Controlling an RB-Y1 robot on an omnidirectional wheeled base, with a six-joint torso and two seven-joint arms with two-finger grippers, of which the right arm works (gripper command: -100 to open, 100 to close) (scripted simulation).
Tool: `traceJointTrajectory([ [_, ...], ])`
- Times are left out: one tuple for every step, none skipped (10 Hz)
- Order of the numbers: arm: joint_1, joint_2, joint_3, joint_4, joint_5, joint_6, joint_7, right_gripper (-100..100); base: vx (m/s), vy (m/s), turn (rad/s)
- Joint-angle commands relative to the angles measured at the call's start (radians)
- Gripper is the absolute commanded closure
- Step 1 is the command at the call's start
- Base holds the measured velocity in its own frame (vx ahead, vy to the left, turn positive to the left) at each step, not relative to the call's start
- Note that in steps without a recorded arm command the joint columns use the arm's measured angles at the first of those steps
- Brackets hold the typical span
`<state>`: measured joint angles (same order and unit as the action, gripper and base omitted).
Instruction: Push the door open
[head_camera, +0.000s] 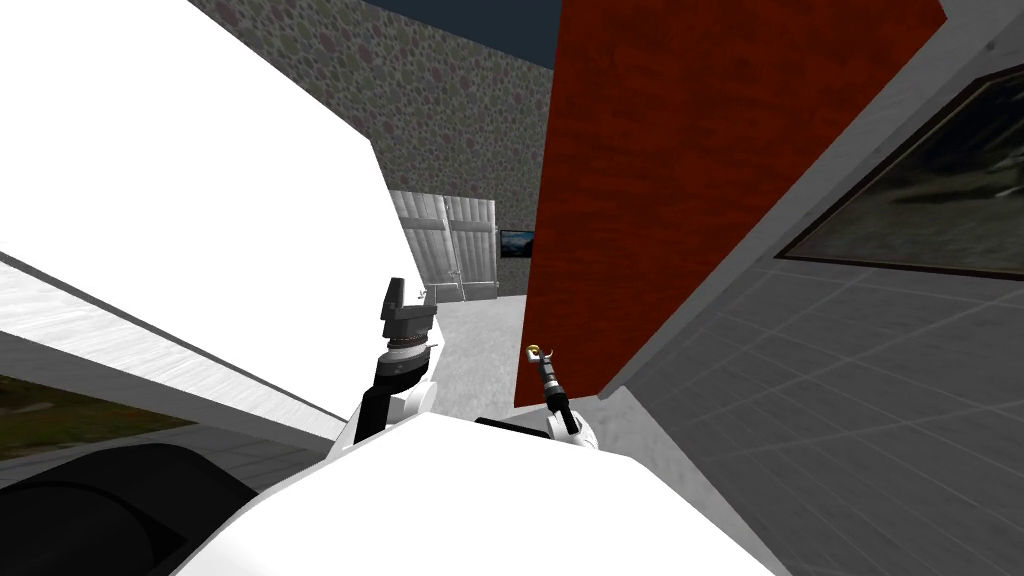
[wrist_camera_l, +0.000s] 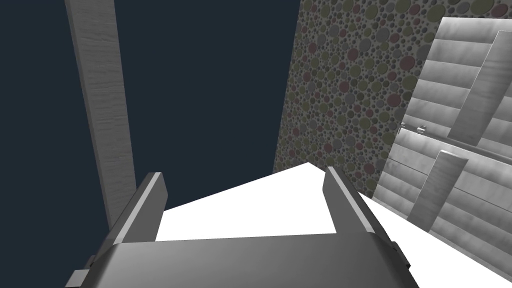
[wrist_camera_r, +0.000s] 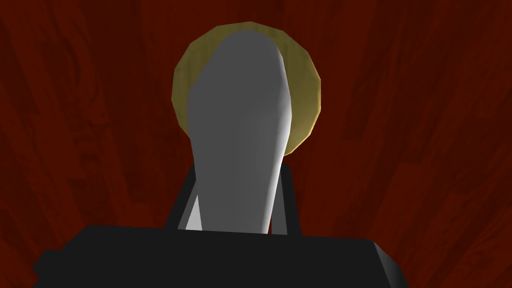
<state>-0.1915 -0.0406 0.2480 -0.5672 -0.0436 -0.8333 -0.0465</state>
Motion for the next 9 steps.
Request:
traceJointTrajectory([
  [0.024, -0.017, -0.004, -0.050, -0.001, 0.021, 0.000, 100, 0.068, 0.029, 0.015],
  [0.024, -0.017, -0.004, -0.059, -0.001, 0.021, 0.000, 100, 0.000, 0.000, 0.000],
  [0.024, -0.017, -0.004, -0.059, -0.001, 0.021, 0.000, 100, -0.021, -0.013, 0.006],
  [0.023, -0.026, -0.026, -0.056, -0.010, 0.021, 0.007, 100, 0.101, 0.060, -0.082],
  [0.023, -0.028, -0.031, -0.055, -0.013, 0.022, 0.010, 100, 0.183, 0.115, -0.070],
  [0.023, -0.028, -0.031, -0.055, -0.013, 0.022, 0.010, 100, 0.123, 0.081, -0.040],
  [0.023, -0.028, -0.031, -0.055, -0.013, 0.022, 0.010, 100, 0.047, 0.030, 0.003],
  [0.021, -0.033, -0.051, -0.053, -0.022, 0.022, 0.016, 100, 0.101, 0.073, -0.057],
  [0.021, -0.033, -0.051, -0.053, -0.022, 0.022, 0.016, 100, 0.107, 0.100, -0.037],
])
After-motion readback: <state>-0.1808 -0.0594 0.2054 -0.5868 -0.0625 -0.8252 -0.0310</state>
